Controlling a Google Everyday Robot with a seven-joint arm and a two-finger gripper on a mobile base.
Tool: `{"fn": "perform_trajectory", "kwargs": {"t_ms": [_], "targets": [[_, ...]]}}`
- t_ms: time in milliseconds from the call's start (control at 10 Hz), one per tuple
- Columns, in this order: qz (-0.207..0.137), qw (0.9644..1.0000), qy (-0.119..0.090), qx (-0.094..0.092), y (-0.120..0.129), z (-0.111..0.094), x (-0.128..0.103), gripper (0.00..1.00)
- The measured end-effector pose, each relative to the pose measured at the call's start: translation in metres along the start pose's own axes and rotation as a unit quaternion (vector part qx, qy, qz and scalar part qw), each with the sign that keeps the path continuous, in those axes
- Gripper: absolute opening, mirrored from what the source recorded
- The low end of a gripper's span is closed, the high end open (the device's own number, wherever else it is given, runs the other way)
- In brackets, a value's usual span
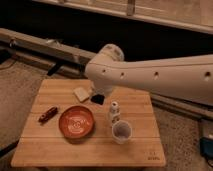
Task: Place the eraser in the ceramic cup
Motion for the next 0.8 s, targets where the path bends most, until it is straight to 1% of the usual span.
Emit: {"fn": "perform_trajectory", "kwargs": {"t_ms": [100,200,400,800], "targets": [[0.012,0.9999,0.006,0.005,-0.013,0.0,0.009,0.0],[0.02,0.9997,0.011,0.007,-0.02,0.0,0.015,0.0],[0.029,0.9993,0.023,0.006,-0.021,0.004,0.026,0.0],[0.06,0.9973,0.041,0.008,-0.049,0.007,0.049,0.0]]}}
